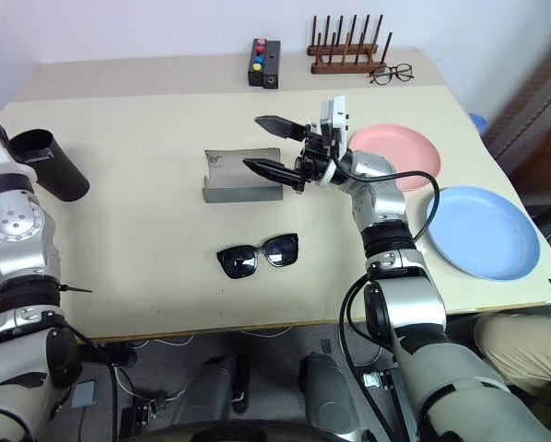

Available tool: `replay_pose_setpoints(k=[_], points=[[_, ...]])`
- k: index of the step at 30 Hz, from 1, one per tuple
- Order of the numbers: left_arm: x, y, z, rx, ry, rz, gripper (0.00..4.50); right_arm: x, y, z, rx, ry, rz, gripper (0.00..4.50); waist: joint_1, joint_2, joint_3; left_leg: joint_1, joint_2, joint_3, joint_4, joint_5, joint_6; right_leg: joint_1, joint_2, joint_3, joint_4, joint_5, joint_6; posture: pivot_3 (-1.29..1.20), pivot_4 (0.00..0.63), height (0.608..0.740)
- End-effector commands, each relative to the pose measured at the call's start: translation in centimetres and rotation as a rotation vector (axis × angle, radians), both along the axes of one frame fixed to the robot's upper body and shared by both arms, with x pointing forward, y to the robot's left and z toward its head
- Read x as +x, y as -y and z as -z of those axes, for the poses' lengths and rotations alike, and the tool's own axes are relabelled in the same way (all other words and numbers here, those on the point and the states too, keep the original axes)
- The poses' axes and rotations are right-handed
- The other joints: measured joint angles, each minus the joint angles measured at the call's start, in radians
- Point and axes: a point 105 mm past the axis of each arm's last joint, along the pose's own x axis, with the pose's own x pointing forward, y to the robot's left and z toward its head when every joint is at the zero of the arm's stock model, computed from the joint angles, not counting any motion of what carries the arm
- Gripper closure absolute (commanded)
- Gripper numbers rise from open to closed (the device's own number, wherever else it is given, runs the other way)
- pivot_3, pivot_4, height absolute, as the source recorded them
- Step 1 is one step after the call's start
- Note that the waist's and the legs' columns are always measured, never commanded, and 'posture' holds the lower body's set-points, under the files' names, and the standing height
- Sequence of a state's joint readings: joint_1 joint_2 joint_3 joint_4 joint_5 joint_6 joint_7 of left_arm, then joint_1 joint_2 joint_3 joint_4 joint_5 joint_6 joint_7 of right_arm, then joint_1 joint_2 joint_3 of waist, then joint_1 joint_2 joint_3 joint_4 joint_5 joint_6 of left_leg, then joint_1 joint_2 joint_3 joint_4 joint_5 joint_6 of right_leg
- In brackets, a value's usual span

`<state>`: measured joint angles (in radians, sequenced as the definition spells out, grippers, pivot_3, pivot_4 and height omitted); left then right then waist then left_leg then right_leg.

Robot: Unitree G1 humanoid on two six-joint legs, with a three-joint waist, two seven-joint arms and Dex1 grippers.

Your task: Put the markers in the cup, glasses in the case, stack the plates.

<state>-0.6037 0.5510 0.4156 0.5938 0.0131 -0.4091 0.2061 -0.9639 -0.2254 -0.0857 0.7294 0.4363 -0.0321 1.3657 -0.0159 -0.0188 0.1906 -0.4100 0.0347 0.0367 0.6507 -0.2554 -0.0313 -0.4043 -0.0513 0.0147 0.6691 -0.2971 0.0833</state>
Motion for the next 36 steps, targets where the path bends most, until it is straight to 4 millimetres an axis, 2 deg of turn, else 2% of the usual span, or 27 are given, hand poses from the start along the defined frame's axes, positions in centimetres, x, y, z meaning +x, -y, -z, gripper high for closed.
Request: replay_pose_setpoints(k=[1, 12, 19, 23, 28, 29, 36], points=[[-0.7, -0.4, -1.7, 0.029, 0.061, -0.024, 4.40, -0.3, 0.2, -1.1, 0.008, 0.057, 0.006, 0.00, 0.000, 0.000, 0.000, 0.000, 0.000, 0.000, 0.000, 0.000, 0.000, 0.000, 0.000, 0.000, 0.000, 0.000, 0.000, 0.00, 0.150, 0.740], [0.0, -0.8, -0.6, 0.026, 0.010, -0.057, 4.40, -0.3, 0.2, -1.1, 0.006, 0.060, 0.005, 0.00, 0.001, 0.000, 0.000, 0.000, 0.000, 0.000, 0.000, 0.000, 0.000, 0.000, 0.000, 0.000, 0.000, 0.000, 0.000, 0.00, 0.150, 0.740], [1.1, -0.2, 0.1, -0.001, -0.008, -0.028, 4.40, -0.3, 0.2, -1.3, 0.005, 0.062, 0.004, 0.00, 0.001, 0.000, 0.000, 0.000, 0.000, 0.000, 0.000, 0.000, 0.000, 0.000, 0.000, 0.000, 0.000, 0.000, 0.000, 0.00, 0.150, 0.740], [1.5, 0.1, 0.2, -0.006, -0.008, -0.007, 2.95, -0.3, 0.2, -1.3, 0.005, 0.063, 0.006, 0.00, 0.001, 0.000, 0.000, 0.000, 0.000, 0.000, 0.000, 0.000, 0.000, 0.000, 0.000, 0.000, 0.000, 0.000, 0.000, 0.00, 0.150, 0.740], [1.5, 0.3, 0.3, -0.010, -0.007, 0.010, 0.34, -0.3, 0.3, -1.2, 0.004, 0.063, 0.010, 0.00, 0.000, 0.000, 0.000, 0.000, 0.000, 0.001, 0.000, 0.000, 0.000, 0.000, 0.000, 0.000, 0.000, 0.000, 0.000, 0.00, 0.150, 0.740], [1.5, 0.3, 0.3, -0.010, -0.006, 0.012, 0.03, -0.3, 0.4, -1.2, 0.003, 0.063, 0.010, 0.00, 0.000, 0.000, 0.000, 0.000, 0.000, 0.001, 0.000, 0.000, 0.000, 0.000, 0.000, 0.000, 0.000, 0.000, 0.000, 0.00, 0.150, 0.740], [-0.3, 0.4, -1.5, -0.077, 0.102, 0.104, 0.03, -0.6, 0.3, -0.7, -0.006, 0.054, 0.005, 0.00, -0.001, 0.000, 0.000, 0.000, 0.000, 0.001, 0.000, 0.000, 0.000, -0.001, 0.000, 0.000, 0.000, 0.000, 0.000, 0.00, 0.150, 0.740]])
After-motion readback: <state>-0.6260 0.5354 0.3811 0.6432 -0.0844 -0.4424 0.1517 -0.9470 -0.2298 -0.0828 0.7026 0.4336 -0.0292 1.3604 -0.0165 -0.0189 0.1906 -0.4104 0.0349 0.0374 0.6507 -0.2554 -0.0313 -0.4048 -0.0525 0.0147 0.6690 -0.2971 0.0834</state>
